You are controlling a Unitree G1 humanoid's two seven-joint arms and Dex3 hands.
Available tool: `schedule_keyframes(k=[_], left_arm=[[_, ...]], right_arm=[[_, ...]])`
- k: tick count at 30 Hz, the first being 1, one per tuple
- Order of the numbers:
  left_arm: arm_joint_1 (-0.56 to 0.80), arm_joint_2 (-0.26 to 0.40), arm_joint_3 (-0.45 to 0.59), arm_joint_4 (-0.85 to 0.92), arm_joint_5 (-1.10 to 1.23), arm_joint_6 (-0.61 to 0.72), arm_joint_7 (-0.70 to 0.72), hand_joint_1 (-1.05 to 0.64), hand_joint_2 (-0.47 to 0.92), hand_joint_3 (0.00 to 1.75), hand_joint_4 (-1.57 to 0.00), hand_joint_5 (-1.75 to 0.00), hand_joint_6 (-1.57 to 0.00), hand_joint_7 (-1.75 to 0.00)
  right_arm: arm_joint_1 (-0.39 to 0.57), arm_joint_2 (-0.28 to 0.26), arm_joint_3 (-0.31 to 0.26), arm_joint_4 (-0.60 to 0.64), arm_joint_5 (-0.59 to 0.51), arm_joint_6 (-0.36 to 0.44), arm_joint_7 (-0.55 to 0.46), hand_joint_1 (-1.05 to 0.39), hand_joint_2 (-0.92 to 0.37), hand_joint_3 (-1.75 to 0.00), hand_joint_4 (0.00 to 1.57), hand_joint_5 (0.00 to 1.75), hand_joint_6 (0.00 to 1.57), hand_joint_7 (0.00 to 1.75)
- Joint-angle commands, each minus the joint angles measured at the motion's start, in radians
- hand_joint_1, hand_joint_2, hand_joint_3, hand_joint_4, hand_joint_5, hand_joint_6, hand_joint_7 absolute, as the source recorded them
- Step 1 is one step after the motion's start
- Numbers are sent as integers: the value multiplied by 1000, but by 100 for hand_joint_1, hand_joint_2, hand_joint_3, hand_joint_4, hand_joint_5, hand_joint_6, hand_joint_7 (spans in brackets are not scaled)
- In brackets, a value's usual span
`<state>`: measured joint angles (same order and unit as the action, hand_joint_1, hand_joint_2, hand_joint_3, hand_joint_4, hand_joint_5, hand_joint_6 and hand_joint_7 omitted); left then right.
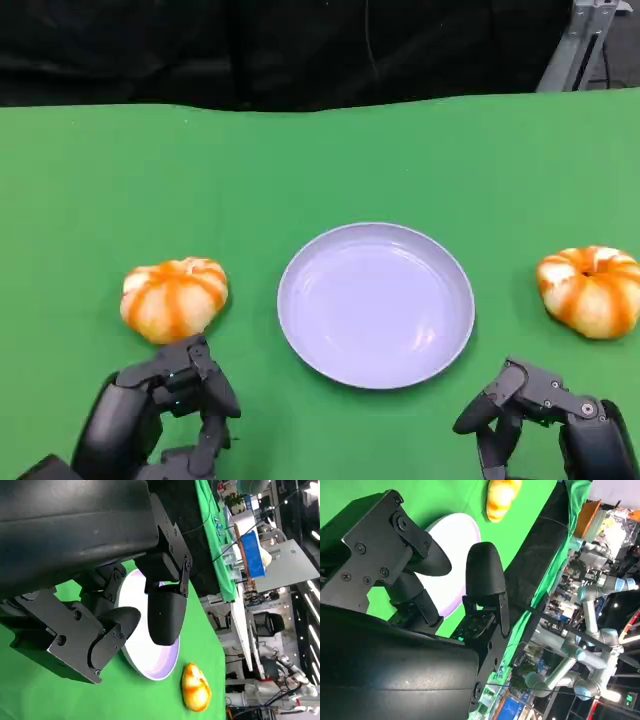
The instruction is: Grasp the bread from the table and place it into the plate.
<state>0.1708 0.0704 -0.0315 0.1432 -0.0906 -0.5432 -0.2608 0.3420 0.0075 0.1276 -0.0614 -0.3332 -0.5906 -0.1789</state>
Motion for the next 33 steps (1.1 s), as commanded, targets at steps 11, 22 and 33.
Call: schedule_keyframes(k=[11, 22, 33], left_arm=[[-48, 129, 9, -15, 101, 107, -22, -13, 87, 28, -59, -86, -74, -38], [-179, 309, -26, -88, 539, 187, 80, -43, 92, 4, -37, -39, -47, 0], [-368, 341, -147, 50, 854, 318, 234, -49, 91, 2, -28, -29, -41, 0]], right_arm=[[-7, 3, 5, 12, -4, 2, -14, 4, -24, -145, 94, 172, 87, 133], [-19, 5, 9, 22, -8, 4, -17, 3, -26, -144, 93, 173, 86, 135], [-39, 2, 3, 39, -15, -1, -22, 4, -24, -147, 95, 173, 86, 135]])
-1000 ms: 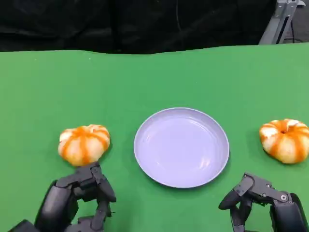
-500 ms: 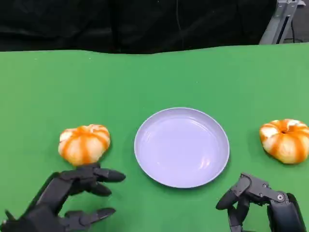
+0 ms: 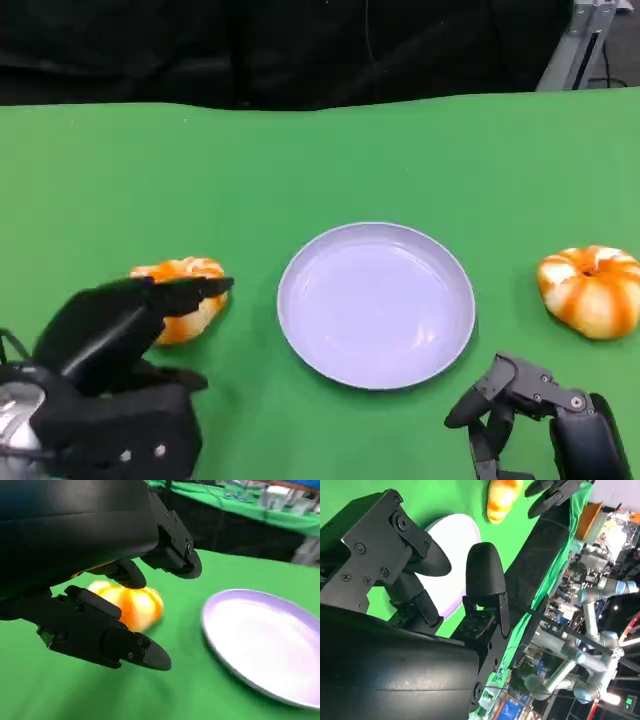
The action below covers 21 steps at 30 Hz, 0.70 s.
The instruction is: Grasp the bread from the table and place it into the plate.
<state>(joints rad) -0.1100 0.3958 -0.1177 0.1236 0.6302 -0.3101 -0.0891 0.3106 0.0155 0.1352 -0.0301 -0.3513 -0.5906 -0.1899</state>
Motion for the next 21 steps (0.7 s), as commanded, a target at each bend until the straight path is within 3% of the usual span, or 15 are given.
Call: schedule_keyframes(k=[1, 5, 12, 15, 21], left_arm=[[-123, 8, -86, 103, 175, 122, 74, -48, 91, 2, -27, -28, -39, 0], [-202, -16, -143, 204, 214, 187, 109, -47, 91, 1, -24, -25, -37, 0], [-218, -3, -175, 224, 196, 203, 135, -46, 91, 0, -24, -23, -38, 0], [-379, -79, -250, 489, 252, 294, 158, -50, 92, 1, -21, -20, -33, 0], [-527, -147, -323, 778, 229, 310, 193, -49, 92, 2, -23, -18, -33, -1]], right_arm=[[-9, -6, -4, 9, 3, -1, -11, 4, -23, -148, 95, 173, 86, 135], [-11, -7, -3, 10, 1, -1, -14, 3, -22, -148, 94, 173, 86, 136], [-12, -7, -3, 11, 1, -1, -15, 3, -22, -148, 93, 173, 86, 136], [-1, -2, 2, 3, -6, 1, -21, 4, -23, -149, 94, 173, 85, 136], [3, 1, 4, -3, -4, 8, -19, 4, -23, -149, 94, 174, 85, 136]])
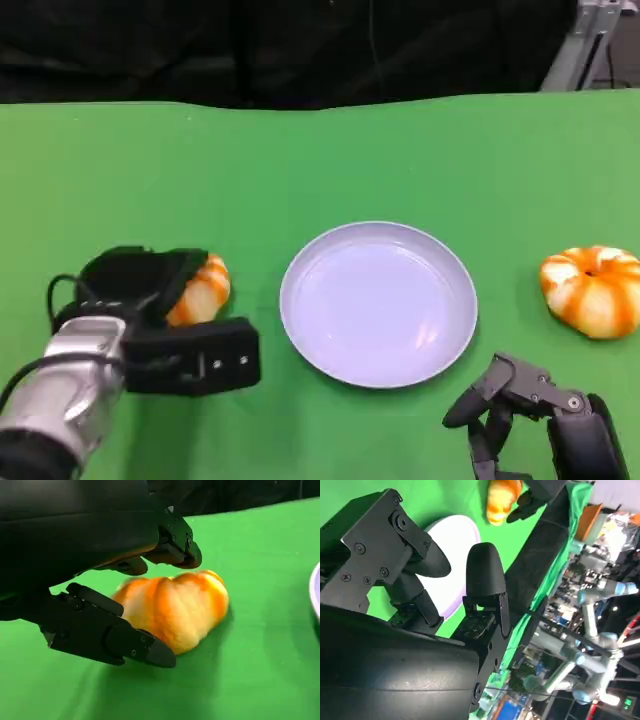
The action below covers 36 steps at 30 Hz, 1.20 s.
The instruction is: Grasp the bread from the table and place it into the plate.
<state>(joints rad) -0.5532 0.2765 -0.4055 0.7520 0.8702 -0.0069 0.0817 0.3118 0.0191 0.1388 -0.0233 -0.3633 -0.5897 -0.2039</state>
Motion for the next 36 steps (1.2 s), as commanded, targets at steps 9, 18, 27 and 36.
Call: schedule_keyframes(k=[9, 18, 27, 36], left_arm=[[-175, -74, -70, 409, -80, -81, 157, -26, 92, 7, -64, -30, -71, -12], [-146, -19, -79, 357, -96, -293, 433, -12, 90, 16, -84, -174, -63, -173], [-75, 30, -41, 159, -117, -347, 491, -11, 42, 114, -85, -175, -70, -169], [-54, 37, -26, 110, -125, -353, 473, -10, 38, 124, -87, -175, -70, -170]], right_arm=[[3, 0, 5, -19, 1, 17, -6, 7, -23, -150, 93, 174, 85, 135], [4, -1, 6, -19, 7, 16, -7, 6, -25, -148, 92, 174, 84, 135], [1, -3, 6, -22, 10, 22, -2, 6, -24, -149, 92, 174, 84, 136], [0, -3, 6, -22, 12, 22, -1, 7, -25, -147, 92, 174, 84, 136]])
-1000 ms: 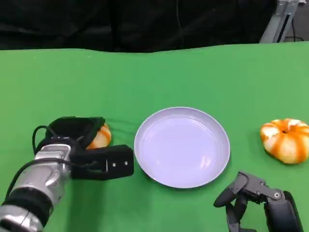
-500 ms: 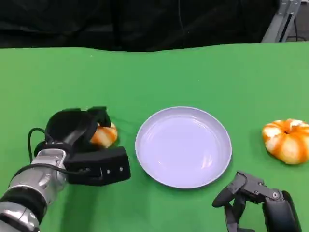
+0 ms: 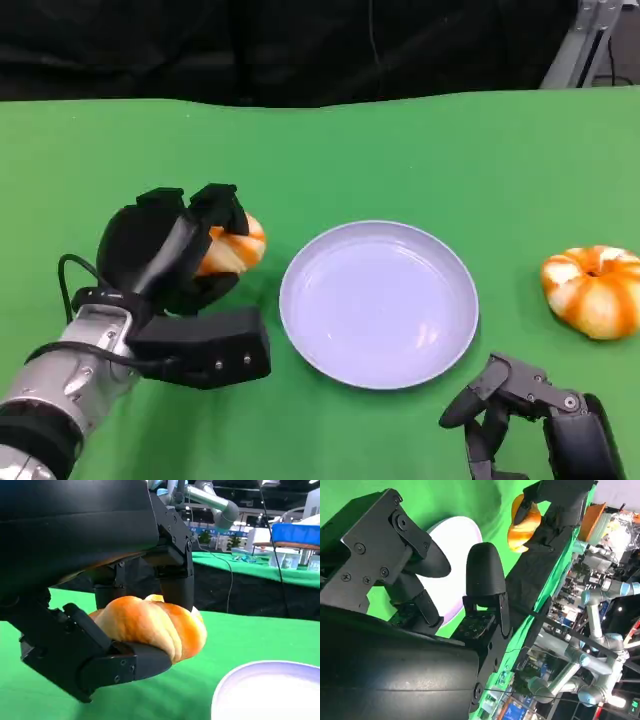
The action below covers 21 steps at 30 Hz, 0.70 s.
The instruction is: Grasp the bread from the table and place it into the plate.
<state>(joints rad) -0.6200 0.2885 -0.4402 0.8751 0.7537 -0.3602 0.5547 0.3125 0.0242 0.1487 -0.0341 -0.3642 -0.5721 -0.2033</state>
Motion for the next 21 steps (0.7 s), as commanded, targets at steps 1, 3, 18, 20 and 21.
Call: schedule_keyframes(k=[1, 3, 18, 20, 21], left_arm=[[13, 25, 8, -14, -9, 1, 0, -10, 37, 124, -87, -175, -70, -170], [23, -5, 20, -131, -50, -75, -7, -9, 34, 129, -89, -175, -74, -166], [-65, -186, -42, -80, -43, -100, -64, -12, 31, 140, -91, -175, -82, -161], [-84, -210, -57, -37, -36, -104, -57, -11, 29, 141, -92, -175, -80, -166], [-92, -217, -63, -19, -32, -108, -53, -11, 29, 141, -92, -175, -80, -167]], right_arm=[[-1, -8, -4, -12, 13, 5, -2, 7, -25, -147, 92, 174, 84, 136], [-6, -10, -7, -6, 13, 5, -2, 8, -25, -147, 92, 174, 84, 136], [1, -5, -1, -10, 16, 9, -1, 7, -27, -145, 92, 175, 83, 135], [2, -6, -1, -13, 15, 13, 0, 7, -28, -143, 91, 174, 83, 135], [2, -6, -1, -14, 16, 14, 0, 7, -28, -143, 91, 174, 83, 135]])
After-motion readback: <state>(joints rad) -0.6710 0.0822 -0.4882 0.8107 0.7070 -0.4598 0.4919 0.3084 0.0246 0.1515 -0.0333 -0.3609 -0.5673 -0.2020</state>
